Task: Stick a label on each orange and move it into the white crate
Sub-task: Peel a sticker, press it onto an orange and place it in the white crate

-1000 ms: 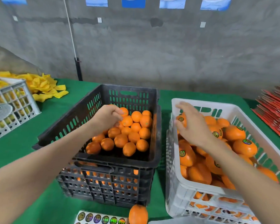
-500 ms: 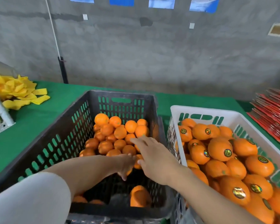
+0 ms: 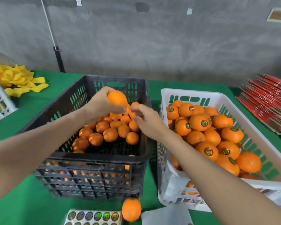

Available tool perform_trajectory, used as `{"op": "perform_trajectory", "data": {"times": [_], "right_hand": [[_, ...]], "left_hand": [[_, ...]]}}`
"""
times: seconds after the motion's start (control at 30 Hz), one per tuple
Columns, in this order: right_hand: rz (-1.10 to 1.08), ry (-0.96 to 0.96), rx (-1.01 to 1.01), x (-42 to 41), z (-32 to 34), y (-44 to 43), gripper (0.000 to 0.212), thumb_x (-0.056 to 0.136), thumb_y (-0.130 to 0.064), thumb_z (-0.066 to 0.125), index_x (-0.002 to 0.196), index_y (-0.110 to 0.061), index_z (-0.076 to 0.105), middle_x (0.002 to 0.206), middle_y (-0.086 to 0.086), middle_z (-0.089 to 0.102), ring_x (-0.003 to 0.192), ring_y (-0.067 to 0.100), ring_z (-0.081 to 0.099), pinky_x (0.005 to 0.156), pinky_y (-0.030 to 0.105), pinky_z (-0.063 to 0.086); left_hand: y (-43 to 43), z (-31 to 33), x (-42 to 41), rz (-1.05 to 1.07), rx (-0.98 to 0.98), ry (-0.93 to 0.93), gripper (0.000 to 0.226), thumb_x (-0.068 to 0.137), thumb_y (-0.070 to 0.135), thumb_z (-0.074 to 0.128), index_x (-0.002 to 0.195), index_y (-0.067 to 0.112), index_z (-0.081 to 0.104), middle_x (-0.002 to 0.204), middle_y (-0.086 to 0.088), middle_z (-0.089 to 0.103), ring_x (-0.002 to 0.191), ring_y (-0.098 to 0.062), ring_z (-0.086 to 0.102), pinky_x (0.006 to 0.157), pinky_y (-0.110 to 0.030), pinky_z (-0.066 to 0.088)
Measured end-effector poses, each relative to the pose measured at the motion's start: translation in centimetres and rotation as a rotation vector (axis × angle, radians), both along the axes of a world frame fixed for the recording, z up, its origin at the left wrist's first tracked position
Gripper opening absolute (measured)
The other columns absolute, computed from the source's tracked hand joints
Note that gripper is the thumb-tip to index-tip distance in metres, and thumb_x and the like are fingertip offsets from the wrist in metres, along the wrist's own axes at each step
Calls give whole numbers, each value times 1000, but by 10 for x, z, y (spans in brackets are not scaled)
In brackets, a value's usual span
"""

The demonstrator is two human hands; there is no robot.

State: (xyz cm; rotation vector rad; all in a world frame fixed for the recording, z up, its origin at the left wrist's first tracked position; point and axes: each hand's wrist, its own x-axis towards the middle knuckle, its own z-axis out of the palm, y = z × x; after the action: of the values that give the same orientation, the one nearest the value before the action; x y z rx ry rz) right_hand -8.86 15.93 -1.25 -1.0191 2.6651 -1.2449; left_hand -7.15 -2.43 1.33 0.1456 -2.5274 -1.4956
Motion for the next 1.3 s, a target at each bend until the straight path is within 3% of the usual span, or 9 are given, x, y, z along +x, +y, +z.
{"op": "perform_trajectory", "data": {"times": [0.1,0.27,0.37,0.5,0.63,0.73,0.87,1.17,1.3], "right_hand": [[-40,-43,-299,34,-6,30,26,97,-4,46,121,-9,55,124,6,59,116,15,55,99,27,44],[-48,72,-574,119,-61,97,7,93,-18,55,97,-22,59,94,-10,65,87,6,62,74,14,46],[-14,-23,-150,138,-114,120,19,93,-8,50,101,-20,62,98,-14,64,92,9,62,75,15,42],[105,-150,531,121,-175,120,49,97,-14,41,144,-12,33,146,8,38,134,22,36,108,24,27],[65,-135,767,113,-197,106,41,93,-8,43,134,-6,38,130,20,48,120,33,47,96,35,41],[1,-76,718,115,-203,102,37,90,2,40,125,-6,46,118,17,57,108,31,56,90,35,47],[-13,-101,426,118,-194,109,19,92,-7,43,107,-16,51,99,4,61,92,20,57,78,28,44],[-120,21,118,153,-174,135,3,87,-13,59,88,-12,62,98,-5,47,84,2,44,74,7,31],[-115,5,125,175,-189,136,17,88,-21,60,100,-14,70,101,-7,51,90,4,50,78,3,30]], "left_hand": [[12,4,41,-15,244,122,74,34,33,95,96,40,55,100,6,59,87,-14,64,66,-33,55],[59,-6,108,-113,288,138,78,36,34,97,104,41,57,106,7,64,94,-12,66,75,-32,56],[92,-14,140,-185,180,59,79,40,43,94,108,41,55,105,16,63,89,2,65,71,-15,52],[133,-50,165,-216,207,-133,71,49,35,93,111,31,58,103,7,69,92,-7,67,83,-27,55],[152,-106,177,-106,421,-376,57,64,18,84,115,10,60,105,-7,71,92,-19,70,84,-32,56],[153,-137,186,11,689,-493,63,49,25,88,104,10,61,102,-8,71,94,-20,68,75,-25,55],[146,-160,195,5,732,-571,92,38,43,87,119,13,57,119,-7,64,116,-23,55,108,-39,36],[153,-167,183,-64,893,-625,83,45,37,82,118,3,62,115,-24,67,102,-35,65,88,-41,52],[152,-169,176,-17,947,-640,64,62,30,81,116,3,62,110,-25,68,92,-35,67,80,-42,54]]}}
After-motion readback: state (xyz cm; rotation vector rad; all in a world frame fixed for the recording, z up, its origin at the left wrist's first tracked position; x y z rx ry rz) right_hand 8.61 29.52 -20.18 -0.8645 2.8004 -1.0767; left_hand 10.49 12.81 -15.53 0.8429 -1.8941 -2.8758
